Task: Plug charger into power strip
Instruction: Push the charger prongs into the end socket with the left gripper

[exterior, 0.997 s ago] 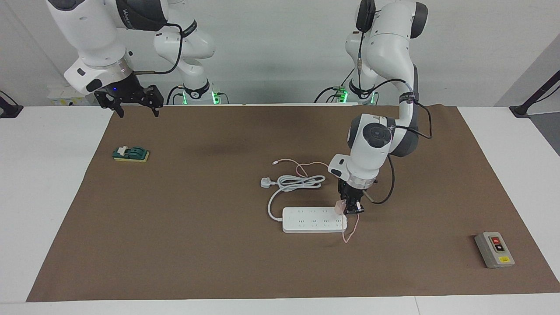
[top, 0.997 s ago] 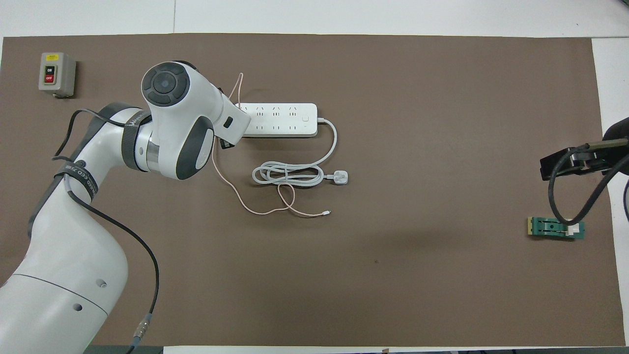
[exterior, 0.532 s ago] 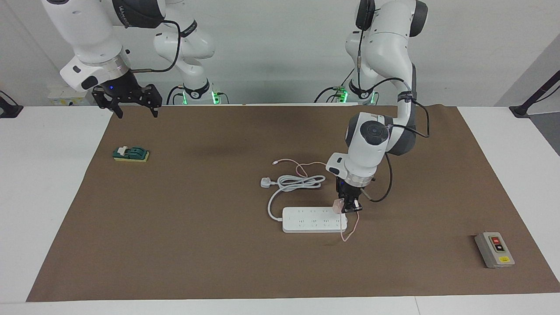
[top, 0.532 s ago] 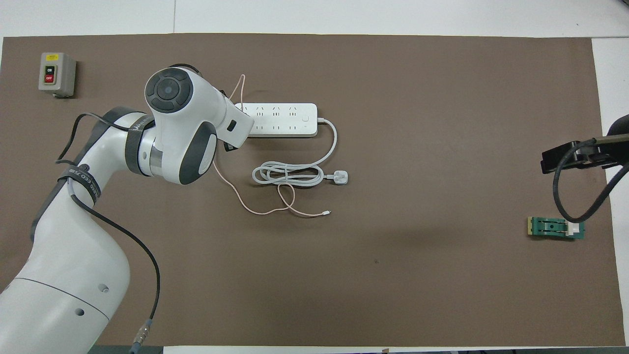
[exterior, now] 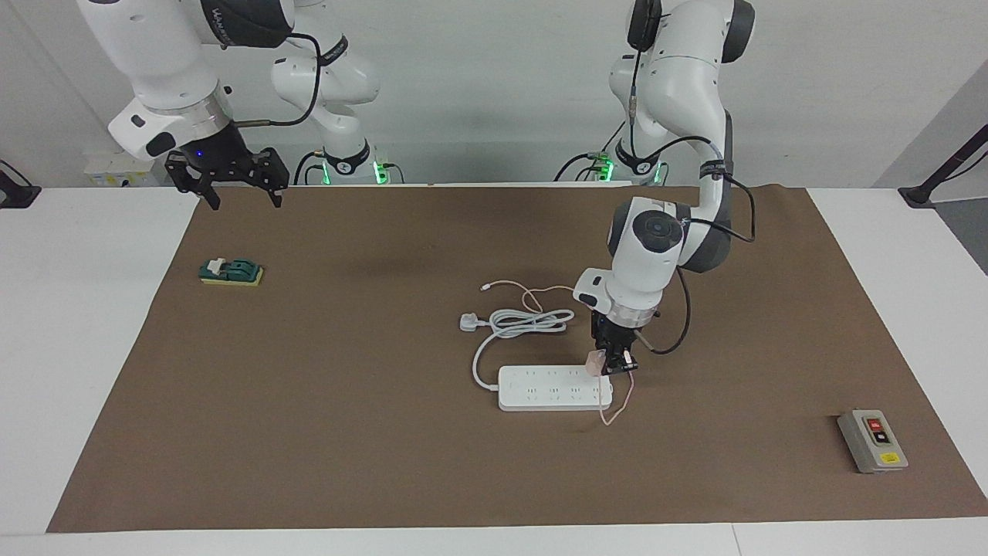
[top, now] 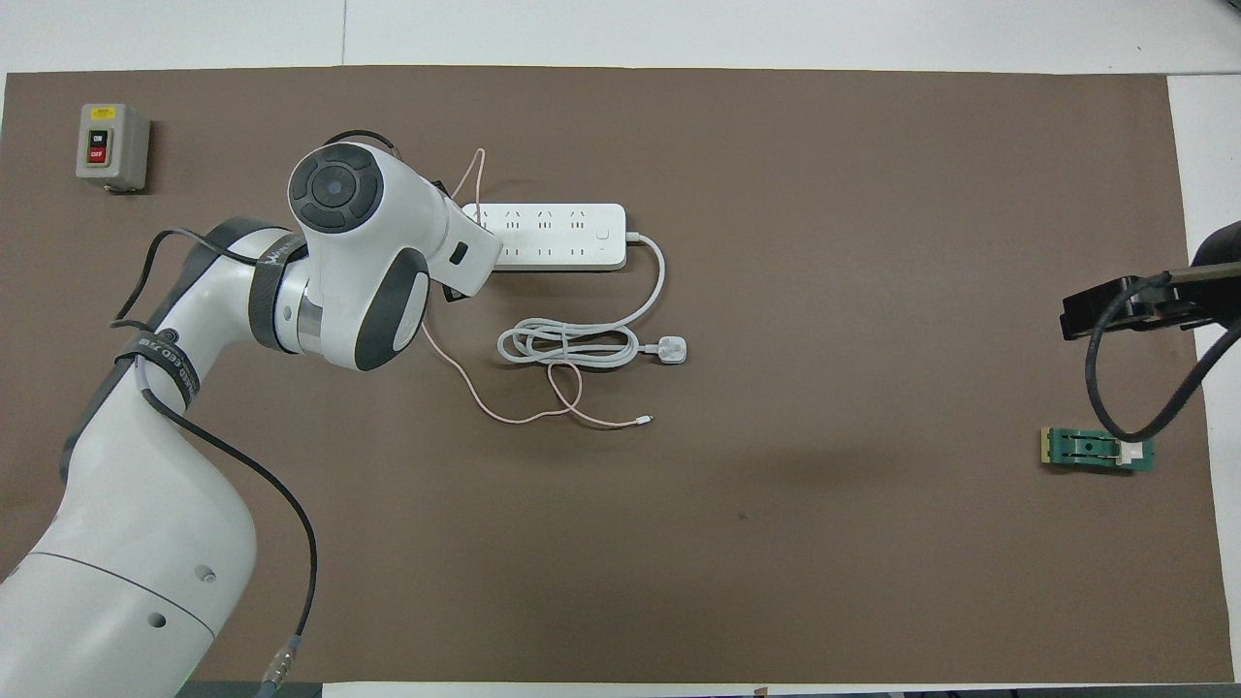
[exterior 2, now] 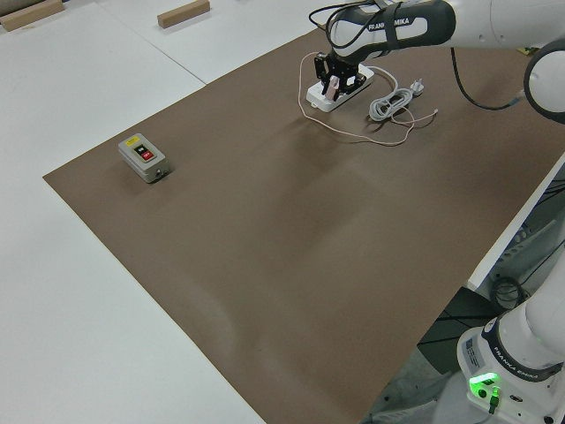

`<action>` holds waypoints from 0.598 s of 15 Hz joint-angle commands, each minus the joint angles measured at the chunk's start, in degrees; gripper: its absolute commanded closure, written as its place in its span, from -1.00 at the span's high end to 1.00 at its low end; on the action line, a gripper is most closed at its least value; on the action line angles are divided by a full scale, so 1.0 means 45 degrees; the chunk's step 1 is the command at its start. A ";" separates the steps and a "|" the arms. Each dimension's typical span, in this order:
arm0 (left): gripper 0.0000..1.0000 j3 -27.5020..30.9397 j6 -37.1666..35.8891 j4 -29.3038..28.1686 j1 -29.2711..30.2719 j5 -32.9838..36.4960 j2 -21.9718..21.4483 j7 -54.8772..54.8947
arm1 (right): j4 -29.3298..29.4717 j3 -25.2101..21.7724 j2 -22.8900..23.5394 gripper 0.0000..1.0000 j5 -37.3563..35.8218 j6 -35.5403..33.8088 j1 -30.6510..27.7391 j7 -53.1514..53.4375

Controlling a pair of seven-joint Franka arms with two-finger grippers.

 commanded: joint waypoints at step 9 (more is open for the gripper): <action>-1.00 0.0122 0.0196 -0.0062 -0.0485 0.0420 0.0541 0.1253 | -0.0049 0.0153 -0.0141 1.00 0.0198 0.0162 -0.0149 0.0237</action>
